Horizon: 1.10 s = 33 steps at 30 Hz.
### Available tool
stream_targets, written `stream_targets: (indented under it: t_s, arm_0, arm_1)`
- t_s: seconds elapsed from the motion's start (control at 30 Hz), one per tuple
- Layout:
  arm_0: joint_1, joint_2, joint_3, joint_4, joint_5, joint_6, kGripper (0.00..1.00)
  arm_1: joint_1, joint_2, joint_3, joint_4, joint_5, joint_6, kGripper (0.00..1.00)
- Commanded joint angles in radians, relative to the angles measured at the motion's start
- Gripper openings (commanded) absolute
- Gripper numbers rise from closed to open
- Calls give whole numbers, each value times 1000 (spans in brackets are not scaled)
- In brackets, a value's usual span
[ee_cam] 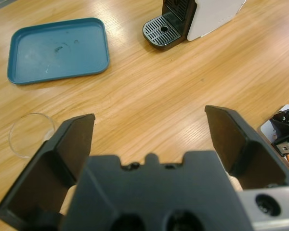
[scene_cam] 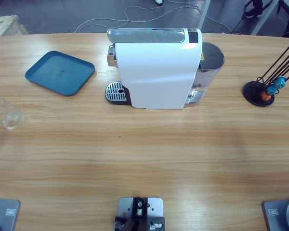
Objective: Pour coffee
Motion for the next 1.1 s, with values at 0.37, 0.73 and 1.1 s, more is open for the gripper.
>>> stream_targets:
  t_s: [0.37,0.73,1.1]
  arm_0:
    - [11,42,-13,1,-18,-20,1000]
    - [119,588,-458,-29,-245,-553,1000]
    - [171,908,-535,-328,-400,-853,974]
  arm_1:
    - [-2,18,16,-14,127,13,1000]
    - [-4,8,19,-14,118,17,1000]
    - [-6,-3,22,-14,105,27,1000]
